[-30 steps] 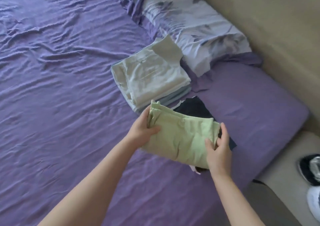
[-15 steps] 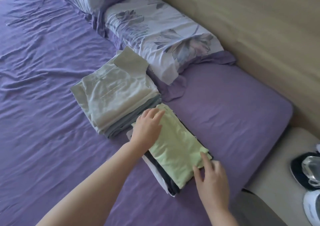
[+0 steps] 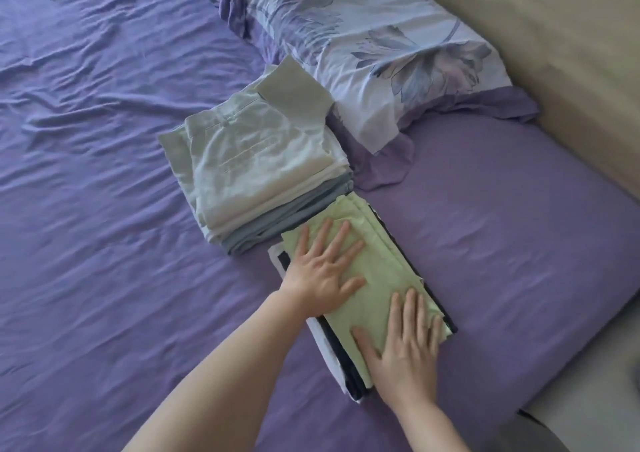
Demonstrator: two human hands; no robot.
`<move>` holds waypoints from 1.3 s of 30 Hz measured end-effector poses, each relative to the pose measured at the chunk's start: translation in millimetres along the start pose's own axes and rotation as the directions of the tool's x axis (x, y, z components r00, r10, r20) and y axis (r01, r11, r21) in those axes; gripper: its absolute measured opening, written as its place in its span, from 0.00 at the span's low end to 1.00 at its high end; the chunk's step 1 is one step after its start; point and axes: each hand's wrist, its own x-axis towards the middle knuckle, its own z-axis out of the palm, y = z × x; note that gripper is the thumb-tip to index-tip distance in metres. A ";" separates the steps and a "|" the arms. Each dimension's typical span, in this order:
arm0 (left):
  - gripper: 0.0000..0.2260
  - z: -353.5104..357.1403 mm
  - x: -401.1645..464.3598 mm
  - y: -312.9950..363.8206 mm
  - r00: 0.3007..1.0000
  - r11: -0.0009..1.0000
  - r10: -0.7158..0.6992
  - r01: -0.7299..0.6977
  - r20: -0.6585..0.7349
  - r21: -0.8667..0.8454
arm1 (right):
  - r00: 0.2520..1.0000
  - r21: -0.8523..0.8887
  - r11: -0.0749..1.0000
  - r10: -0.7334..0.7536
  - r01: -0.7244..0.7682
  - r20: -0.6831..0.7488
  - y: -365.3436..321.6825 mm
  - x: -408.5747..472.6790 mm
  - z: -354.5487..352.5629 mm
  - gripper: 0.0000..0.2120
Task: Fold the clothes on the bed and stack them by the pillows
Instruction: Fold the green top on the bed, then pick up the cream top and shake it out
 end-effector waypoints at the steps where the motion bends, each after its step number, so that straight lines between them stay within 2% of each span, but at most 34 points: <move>1: 0.32 -2.6 -1.1 0.8 1.000 1.000 0.006 -0.006 0.012 0.009 | 1.000 -0.006 1.000 0.008 -0.008 0.027 -1.1 -0.6 -2.3 0.45; 5: 0.28 -14.0 -20.0 4.1 1.000 1.000 -0.005 0.005 -0.026 0.006 | 0.994 -0.090 0.995 0.040 -0.030 0.104 -3.4 -6.2 -16.1 0.48; 9: 0.23 -21.6 -63.7 4.8 0.995 0.984 -0.096 0.095 0.002 -0.151 | 0.980 -0.063 0.994 0.101 -0.092 0.171 -18.1 -14.8 -33.3 0.35; 11: 0.21 -23.4 -95.4 0.0 0.984 0.954 -0.181 0.176 0.004 -0.243 | 0.980 -0.041 0.994 0.107 -0.101 0.170 -34.4 -23.5 -41.6 0.32; 14: 0.22 -19.0 -155.7 -20.8 0.921 0.852 -0.387 0.370 0.031 -0.370 | 0.990 -0.044 0.999 0.014 -0.008 0.138 -69.6 -45.0 -44.6 0.32; 16: 0.24 -11.8 -200.5 -42.6 0.866 0.789 -0.496 0.480 0.064 -0.384 | 0.987 0.012 0.996 -0.091 0.090 0.129 -100.0 -61.2 -41.5 0.30; 17: 0.25 -7.8 -222.8 -55.0 0.842 0.767 -0.535 0.520 0.073 -0.377 | 0.975 -0.022 0.988 -0.146 0.152 0.169 -117.0 -69.0 -38.4 0.30; 21: 0.24 6.3 -312.1 -108.0 0.769 0.703 -0.633 0.621 0.095 -0.346 | 0.884 -0.117 0.922 -0.309 0.369 0.351 -199.8 -100.2 -13.8 0.28; 24: 0.23 17.5 -382.1 -146.4 0.702 0.633 -0.705 0.689 0.105 -0.353 | 0.801 -0.117 0.842 -0.446 0.527 0.398 -265.9 -132.2 11.5 0.28; 28: 0.21 33.9 -477.1 -192.0 0.609 0.528 -0.784 0.756 0.119 -0.387 | 0.701 -0.131 0.735 -0.553 0.665 0.451 -348.0 -178.3 46.3 0.29; 35: 0.18 64.3 -627.5 -277.5 0.357 0.286 -0.925 0.879 0.128 -0.382 | 0.446 -0.020 0.499 -0.754 0.866 0.482 -490.2 -251.4 96.7 0.27; 39: 0.20 73.3 -678.3 -341.5 0.231 0.167 -0.969 0.869 0.083 -0.465 | 0.328 0.181 0.426 -0.855 0.887 0.402 -581.8 -272.7 120.5 0.25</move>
